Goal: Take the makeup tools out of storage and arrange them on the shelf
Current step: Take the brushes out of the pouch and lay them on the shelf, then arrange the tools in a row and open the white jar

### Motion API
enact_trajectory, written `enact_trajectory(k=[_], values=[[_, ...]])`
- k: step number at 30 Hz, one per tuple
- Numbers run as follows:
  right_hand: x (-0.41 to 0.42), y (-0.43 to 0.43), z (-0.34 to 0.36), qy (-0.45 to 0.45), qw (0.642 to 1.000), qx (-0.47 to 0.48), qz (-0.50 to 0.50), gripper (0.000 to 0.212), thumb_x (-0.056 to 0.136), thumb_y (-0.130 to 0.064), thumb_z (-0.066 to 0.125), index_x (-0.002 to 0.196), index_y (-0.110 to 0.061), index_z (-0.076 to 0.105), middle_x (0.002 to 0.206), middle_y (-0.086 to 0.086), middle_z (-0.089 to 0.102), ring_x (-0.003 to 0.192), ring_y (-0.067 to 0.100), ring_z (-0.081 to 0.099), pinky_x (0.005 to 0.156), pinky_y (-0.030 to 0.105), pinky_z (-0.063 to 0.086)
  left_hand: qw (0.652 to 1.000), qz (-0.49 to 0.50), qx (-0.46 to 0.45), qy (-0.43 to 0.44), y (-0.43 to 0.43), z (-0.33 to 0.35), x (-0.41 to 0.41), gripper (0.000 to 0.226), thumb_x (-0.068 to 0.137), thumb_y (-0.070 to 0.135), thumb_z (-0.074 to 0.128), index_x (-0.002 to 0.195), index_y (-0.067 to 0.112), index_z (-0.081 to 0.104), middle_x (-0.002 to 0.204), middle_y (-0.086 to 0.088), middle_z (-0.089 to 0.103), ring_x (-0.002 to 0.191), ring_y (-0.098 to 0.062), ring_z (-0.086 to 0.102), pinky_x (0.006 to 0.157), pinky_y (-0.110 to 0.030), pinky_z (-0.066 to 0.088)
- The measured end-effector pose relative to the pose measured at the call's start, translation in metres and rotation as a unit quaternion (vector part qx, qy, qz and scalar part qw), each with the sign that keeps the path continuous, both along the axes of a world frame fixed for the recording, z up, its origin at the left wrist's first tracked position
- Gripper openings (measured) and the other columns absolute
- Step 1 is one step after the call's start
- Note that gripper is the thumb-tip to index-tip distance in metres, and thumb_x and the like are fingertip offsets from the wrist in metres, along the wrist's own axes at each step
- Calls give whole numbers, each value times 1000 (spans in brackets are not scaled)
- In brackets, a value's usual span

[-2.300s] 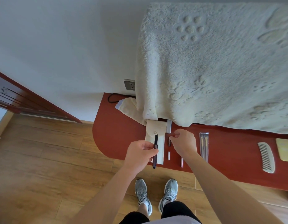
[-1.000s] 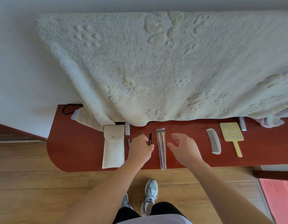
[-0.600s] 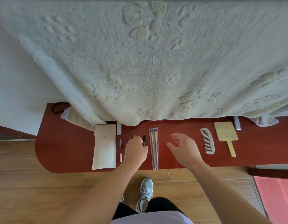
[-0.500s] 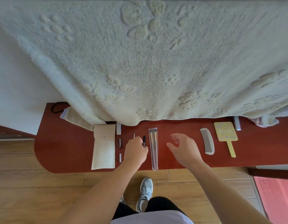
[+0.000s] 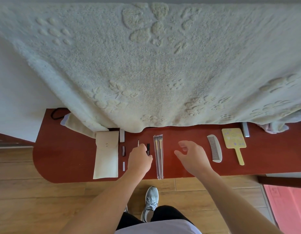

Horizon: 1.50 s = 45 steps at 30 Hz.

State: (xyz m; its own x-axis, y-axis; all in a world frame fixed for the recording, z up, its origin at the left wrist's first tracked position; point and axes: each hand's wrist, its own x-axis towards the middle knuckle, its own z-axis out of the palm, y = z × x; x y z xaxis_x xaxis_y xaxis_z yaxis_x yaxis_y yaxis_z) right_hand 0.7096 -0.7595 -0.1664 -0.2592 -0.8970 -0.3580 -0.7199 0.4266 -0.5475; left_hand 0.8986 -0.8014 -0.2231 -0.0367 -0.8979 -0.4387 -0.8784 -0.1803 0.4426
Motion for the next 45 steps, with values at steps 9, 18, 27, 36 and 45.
enact_trajectory(k=[9, 18, 27, 36, 45], values=[[1, 2, 4, 5, 1000, -5, -10, 44, 91, -36, 64, 132, -21, 57, 126, -5, 62, 111, 8, 59, 88, 21, 47, 1000, 10, -18, 15, -2, 10, 4, 34, 92, 34, 67, 120, 18, 57, 99, 3, 68, 86, -14, 69, 73, -23, 58], [12, 8, 18, 60, 998, -8, -6, 49, 92, -41, 60, 137, -22, 51, 136, -5, 55, 123, 15, 52, 99, 32, 46, 990, -66, -119, 47, -6, 38, 17, 41, 93, 40, 61, 129, 21, 57, 125, 5, 61, 115, -13, 58, 97, -31, 50], [35, 26, 41, 123, 992, -5, -19, 55, 97, -45, 47, 144, -17, 41, 147, -1, 44, 137, 19, 34, 111, 35, 33, 971, -191, -112, 89, -7, 70, 42, 53, 99, 43, 49, 145, 17, 42, 149, 0, 46, 138, -17, 41, 114, -35, 35], [58, 60, 69, 158, 986, -10, -61, 55, 100, -44, 39, 148, -17, 37, 155, 1, 34, 145, 19, 24, 119, 37, 21, 948, -285, -97, 100, -11, 98, 60, 53, 105, 40, 31, 153, 17, 32, 160, -2, 31, 148, -18, 25, 122, -38, 21], [69, 102, 91, 200, 972, -12, -123, 55, 101, -45, 31, 149, -20, 34, 158, -2, 29, 148, 16, 15, 121, 38, 9, 893, -406, -181, 65, -7, 117, 55, 49, 103, 34, 33, 147, 11, 38, 149, -2, 41, 140, -20, 33, 116, -40, 29]])
